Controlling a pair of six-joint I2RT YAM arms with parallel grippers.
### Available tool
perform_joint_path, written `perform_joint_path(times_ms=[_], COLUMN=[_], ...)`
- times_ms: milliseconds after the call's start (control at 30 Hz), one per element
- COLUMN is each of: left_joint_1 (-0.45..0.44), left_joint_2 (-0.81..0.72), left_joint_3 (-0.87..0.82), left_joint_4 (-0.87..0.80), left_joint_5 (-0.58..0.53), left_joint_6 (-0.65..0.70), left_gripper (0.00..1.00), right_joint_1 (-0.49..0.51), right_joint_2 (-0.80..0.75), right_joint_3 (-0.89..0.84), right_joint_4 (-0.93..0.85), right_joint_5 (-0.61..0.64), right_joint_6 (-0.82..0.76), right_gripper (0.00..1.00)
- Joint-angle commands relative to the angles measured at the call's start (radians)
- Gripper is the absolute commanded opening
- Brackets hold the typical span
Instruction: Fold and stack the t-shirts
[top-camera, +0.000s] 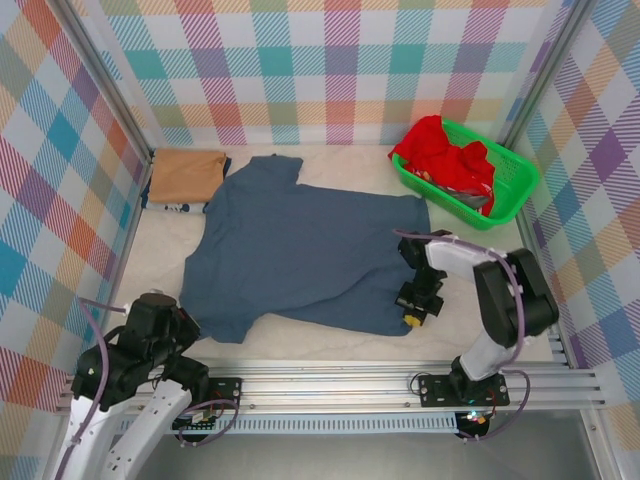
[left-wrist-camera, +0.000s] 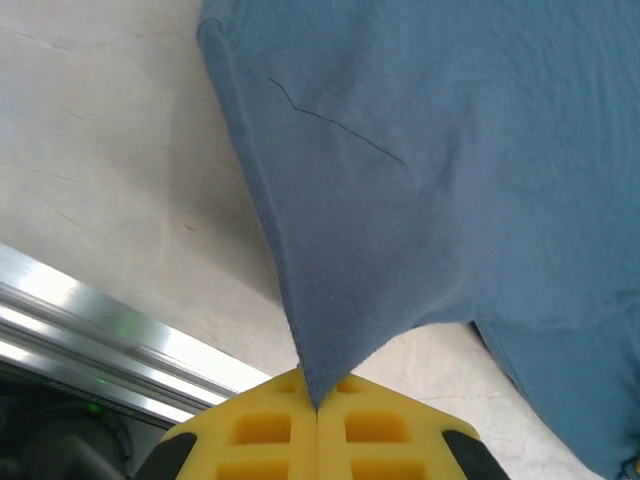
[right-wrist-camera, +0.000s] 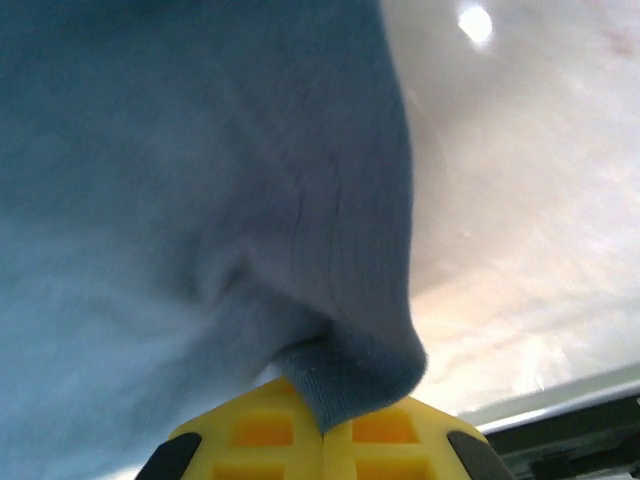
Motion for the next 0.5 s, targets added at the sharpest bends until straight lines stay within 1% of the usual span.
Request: perform_joint_path(times_ms=[0,100,200,300,467], left_joint_1=[-0.010,-0.010,-0.010,-0.010,-0.010], left_joint_2=[-0.022,-0.005,0.009,0.071,0.135], left_joint_3=[0.002,-0.043,-0.111,-0.169,-0.162], left_joint_4=[-0.057,0.008,0.132,0.210,0.232], left_joint_5=[-0.049,0.014,0.138,0.259,0.283], left_joint_6=[-0.030,-0.017,0.002,0.007,0.045], left_gripper=[0.00,0.00,0.00,0.00,0.00], right_joint_1=[0.011,0.010,0.010,0.010,-0.005], right_joint_2=[0.032,-0.010,-0.088,-0.192,-0.317], right_joint_3=[0.065,0.058,0.047,0.021,-0.050], right_joint_4=[0.014,-0.012,-0.076,-0.151,-0.235], right_joint_5=[0.001,0.023,0.046,0.065,0.079], right_joint_6=[-0.011,0.014,0.036,0.061,0.075], right_gripper=[0.00,0.00,0.00,0.00,0.00])
